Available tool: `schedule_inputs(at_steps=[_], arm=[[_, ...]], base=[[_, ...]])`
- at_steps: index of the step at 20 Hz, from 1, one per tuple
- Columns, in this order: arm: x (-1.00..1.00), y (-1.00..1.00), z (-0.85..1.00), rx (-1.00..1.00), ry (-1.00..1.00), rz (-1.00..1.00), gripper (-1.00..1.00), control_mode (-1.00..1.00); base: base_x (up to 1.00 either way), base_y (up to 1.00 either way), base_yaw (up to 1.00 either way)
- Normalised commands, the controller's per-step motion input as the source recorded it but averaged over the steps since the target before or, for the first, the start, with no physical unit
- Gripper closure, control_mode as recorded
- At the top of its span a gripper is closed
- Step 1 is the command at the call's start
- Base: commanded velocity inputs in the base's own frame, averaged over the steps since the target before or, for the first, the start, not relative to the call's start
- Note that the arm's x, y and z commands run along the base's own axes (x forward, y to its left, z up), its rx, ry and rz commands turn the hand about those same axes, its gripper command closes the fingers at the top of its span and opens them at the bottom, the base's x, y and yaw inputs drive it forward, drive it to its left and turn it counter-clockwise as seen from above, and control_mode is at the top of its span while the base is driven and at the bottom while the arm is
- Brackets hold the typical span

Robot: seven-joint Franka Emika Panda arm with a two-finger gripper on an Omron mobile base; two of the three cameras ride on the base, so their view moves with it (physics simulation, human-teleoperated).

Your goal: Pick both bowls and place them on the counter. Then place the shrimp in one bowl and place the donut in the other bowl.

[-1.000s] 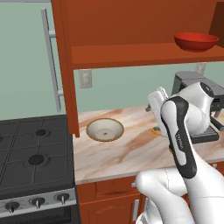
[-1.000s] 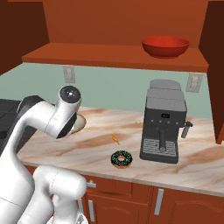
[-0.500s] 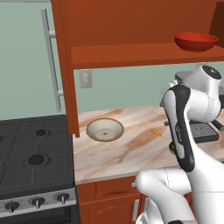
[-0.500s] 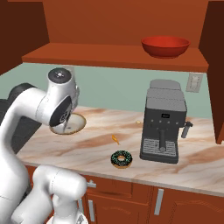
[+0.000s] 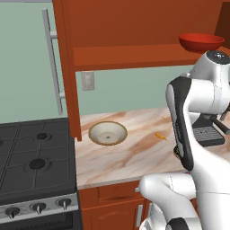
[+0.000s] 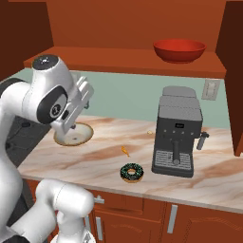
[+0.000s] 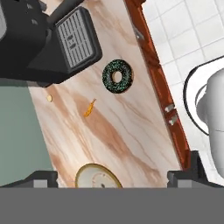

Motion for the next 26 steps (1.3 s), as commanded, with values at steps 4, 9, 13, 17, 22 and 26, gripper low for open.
schedule_inputs(at_steps=[4,9,13,17,22,26], arm=[[-0.23,-0.22,0.28,-0.19,-0.24,-0.14,-1.0,-1.0],[-0.14,-0.18,0.25,-0.22,-0.31,-0.15,-1.0,-1.0],[-0.05,-0.17,0.3,-0.21,-0.28,-0.15,-1.0,-1.0],[0.0,-0.17,0.43,-0.12,-0.04,-0.17,-1.0,-1.0],[0.0,-0.23,0.49,-0.11,0.0,-0.17,-1.0,-1.0],[0.0,-0.27,0.39,-0.1,0.0,-0.13,-1.0,-1.0]], base=[[0.0,0.0,0.0],[0.0,0.0,0.0],[0.0,0.0,0.0],[0.0,0.0,0.0],[0.0,0.0,0.0],[0.0,0.0,0.0]])
